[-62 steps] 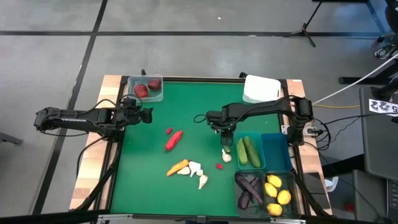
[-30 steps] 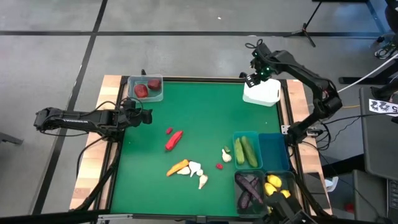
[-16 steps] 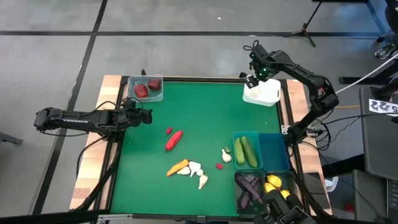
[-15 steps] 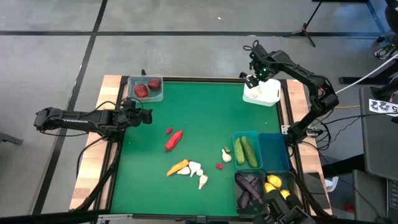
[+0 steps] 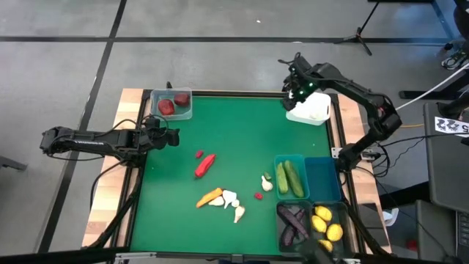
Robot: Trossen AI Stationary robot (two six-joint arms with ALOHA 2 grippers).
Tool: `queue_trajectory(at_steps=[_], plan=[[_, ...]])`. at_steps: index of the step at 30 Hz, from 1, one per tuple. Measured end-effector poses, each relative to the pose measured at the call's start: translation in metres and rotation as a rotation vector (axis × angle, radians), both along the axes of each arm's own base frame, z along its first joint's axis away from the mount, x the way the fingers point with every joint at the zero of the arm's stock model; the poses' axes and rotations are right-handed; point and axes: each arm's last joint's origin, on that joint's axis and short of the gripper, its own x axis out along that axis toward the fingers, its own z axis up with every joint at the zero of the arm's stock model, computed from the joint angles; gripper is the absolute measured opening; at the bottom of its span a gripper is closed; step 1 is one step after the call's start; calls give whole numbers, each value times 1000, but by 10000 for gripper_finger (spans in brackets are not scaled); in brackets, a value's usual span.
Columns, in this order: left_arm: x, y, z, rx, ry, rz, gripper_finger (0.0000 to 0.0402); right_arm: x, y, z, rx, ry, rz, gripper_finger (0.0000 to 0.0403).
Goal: Sort produce into baskets
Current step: Put the red pepper into the blue bin
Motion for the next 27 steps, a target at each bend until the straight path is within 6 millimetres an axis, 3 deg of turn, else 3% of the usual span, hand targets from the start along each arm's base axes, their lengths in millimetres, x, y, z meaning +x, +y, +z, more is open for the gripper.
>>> queue_trajectory(at_steps=[7,12,20,23,27], plan=[[0,0,0,0,0,0,345,59,50,8,-91,-186,351,248],[0,0,0,0,1,0,345,101,107,16,-242,-329,664,248],[0,0,0,0,1,0,345,156,196,26,-535,-620,956,248],[0,0,0,0,1,0,345,174,215,18,-618,-682,996,248],[0,0,0,0,1,-1,345,197,217,-3,-643,-735,1000,248]])
